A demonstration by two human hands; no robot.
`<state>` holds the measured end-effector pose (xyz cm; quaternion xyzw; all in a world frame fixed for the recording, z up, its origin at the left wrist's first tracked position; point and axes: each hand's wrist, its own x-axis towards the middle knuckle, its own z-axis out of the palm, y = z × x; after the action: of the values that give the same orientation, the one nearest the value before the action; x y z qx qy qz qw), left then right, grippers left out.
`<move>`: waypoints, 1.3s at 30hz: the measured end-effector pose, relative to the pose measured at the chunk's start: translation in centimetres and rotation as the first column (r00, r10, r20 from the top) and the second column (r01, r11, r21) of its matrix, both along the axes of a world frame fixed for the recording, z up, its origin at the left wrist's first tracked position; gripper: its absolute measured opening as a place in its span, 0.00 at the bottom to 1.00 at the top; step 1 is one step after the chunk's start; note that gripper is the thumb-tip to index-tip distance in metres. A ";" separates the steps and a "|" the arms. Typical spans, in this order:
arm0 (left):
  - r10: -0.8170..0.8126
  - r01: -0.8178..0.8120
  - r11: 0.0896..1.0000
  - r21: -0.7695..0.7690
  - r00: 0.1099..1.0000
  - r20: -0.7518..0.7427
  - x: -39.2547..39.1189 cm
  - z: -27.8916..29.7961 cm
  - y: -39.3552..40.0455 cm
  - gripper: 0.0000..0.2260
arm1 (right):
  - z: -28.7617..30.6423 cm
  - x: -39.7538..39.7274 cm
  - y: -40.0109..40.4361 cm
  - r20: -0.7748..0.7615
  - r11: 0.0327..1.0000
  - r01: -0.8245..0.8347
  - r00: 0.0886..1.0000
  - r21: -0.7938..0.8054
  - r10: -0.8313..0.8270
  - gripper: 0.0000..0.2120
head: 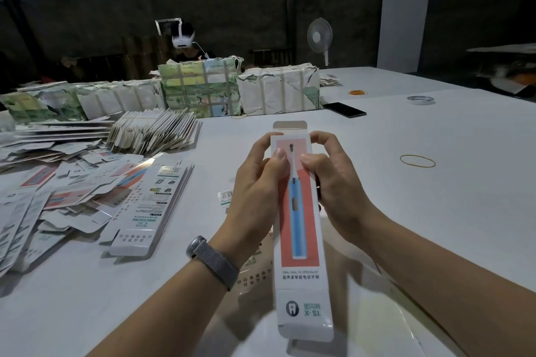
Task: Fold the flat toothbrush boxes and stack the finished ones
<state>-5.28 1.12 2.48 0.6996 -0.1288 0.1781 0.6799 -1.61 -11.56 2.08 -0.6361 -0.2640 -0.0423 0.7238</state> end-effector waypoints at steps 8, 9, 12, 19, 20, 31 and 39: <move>-0.042 0.042 0.999 0.010 0.999 -0.019 -0.1 -0.3 -0.3 0.10 | 0.1 0.3 -0.1 -0.002 0.992 0.082 0.997 0.098 -0.082 0.11; -0.047 0.047 0.999 -0.001 0.999 -0.026 -0.1 -0.3 -0.3 0.10 | 0.1 0.3 -0.1 0.000 0.991 0.079 0.997 0.107 -0.079 0.11; -0.072 0.069 0.996 -0.053 0.996 -0.054 -0.1 -0.2 -0.1 0.09 | 0.1 0.1 0.0 0.000 0.988 0.052 0.999 0.148 -0.053 0.10; -0.069 0.064 0.995 -0.074 0.996 -0.057 -0.1 -0.1 0.0 0.07 | 0.2 -0.1 -0.1 0.052 0.981 0.070 0.995 0.183 -0.081 0.14; -0.065 0.061 0.995 -0.076 0.996 -0.052 -0.1 -0.1 0.0 0.07 | 0.2 -0.1 -0.2 0.057 0.981 0.078 0.994 0.175 -0.089 0.14; -0.050 0.047 0.998 -0.034 0.997 -0.063 0.2 -0.2 0.1 0.09 | 0.2 -0.1 0.0 0.024 0.993 0.081 0.996 0.083 -0.083 0.08; -0.072 0.073 0.997 0.024 0.996 -0.045 0.2 -0.3 0.0 0.11 | 0.9 -0.5 0.2 -0.015 0.994 0.069 0.998 0.085 -0.068 0.14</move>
<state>-5.08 1.16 2.20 0.7069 -0.1412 0.1362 0.6796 -2.15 -11.32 2.97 -0.6135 -0.2356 -0.0747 0.7500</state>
